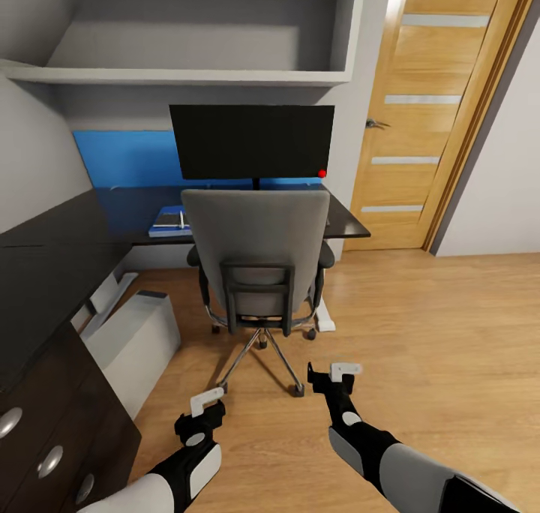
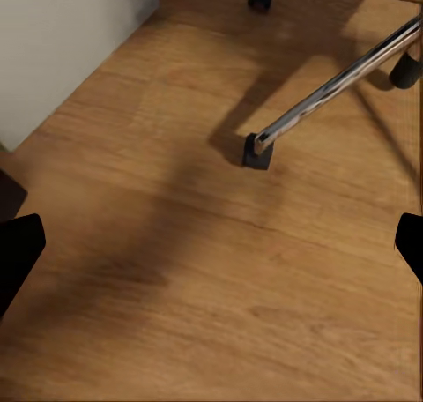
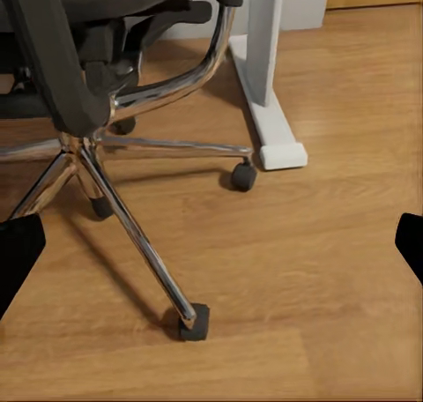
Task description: In the bedroom, organize the workspace by keeping the computer under the desk, ensuring the monitor is on the desk, placing the keyboard on the desk next to the monitor, placing the mouse on the desk next to the keyboard, moving the folder from the swivel chair onto the desk next to the mouse, stacking the notebook on top of the folder with the pen on top of the notebook, and positioning the swivel chair next to the desk.
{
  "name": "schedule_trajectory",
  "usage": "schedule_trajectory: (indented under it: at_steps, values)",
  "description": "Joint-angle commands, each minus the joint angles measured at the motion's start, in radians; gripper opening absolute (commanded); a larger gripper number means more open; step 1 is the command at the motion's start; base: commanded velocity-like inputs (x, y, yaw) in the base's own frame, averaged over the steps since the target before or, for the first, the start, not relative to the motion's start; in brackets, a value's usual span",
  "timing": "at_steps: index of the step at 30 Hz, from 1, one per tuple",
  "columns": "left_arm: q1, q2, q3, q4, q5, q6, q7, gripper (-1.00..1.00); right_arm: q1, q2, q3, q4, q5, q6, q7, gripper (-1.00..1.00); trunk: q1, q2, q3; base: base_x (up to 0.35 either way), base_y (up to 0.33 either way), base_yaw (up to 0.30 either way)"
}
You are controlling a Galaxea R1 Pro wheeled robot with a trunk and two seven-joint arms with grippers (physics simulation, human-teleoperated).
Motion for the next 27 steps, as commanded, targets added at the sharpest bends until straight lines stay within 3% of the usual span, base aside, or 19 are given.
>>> schedule_trajectory:
  at_steps: [1, 11, 16, 23, 24, 27]
  values:
    - [-0.001, -0.001, -0.008, 0.007, 0.01, -0.026, 0.004, 1.0, 0.006, 0.0, 0.009, -0.003, -0.005, -0.01, -0.014, 1.0, -0.004, 0.007, 0.002, 0.0, 0.0, 0.0]
    - [0.001, -0.004, -0.008, 0.035, 0.008, -0.083, 0.006, 1.0, 0.032, -0.002, 0.008, -0.051, -0.003, -0.089, -0.102, 1.0, -0.042, 0.077, 0.034, 0.0, 0.0, 0.0]
    - [0.001, -0.004, -0.008, 0.036, 0.007, -0.121, 0.01, 1.0, 0.06, -0.042, 0.008, -0.156, -0.002, -0.094, -0.123, 1.0, -0.062, 0.112, 0.049, 0.0, 0.0, 0.0]
    - [0.001, -0.005, -0.008, 0.034, 0.007, -0.128, 0.011, 1.0, 0.116, -0.152, 0.009, -0.389, -0.001, -0.076, -0.193, 1.0, -0.088, 0.161, 0.071, 0.0, 0.0, 0.0]
    - [0.001, -0.005, -0.009, 0.033, 0.007, -0.129, 0.011, 1.0, 0.135, -0.184, 0.01, -0.462, 0.002, -0.06, -0.214, 1.0, -0.092, 0.168, 0.074, 0.0, 0.0, 0.0]
    - [0.001, -0.005, -0.009, 0.03, 0.006, -0.13, 0.011, 1.0, 0.16, -0.228, 0.01, -0.566, 0.008, -0.025, -0.243, 1.0, -0.104, 0.189, 0.084, 0.0, 0.0, 0.0]
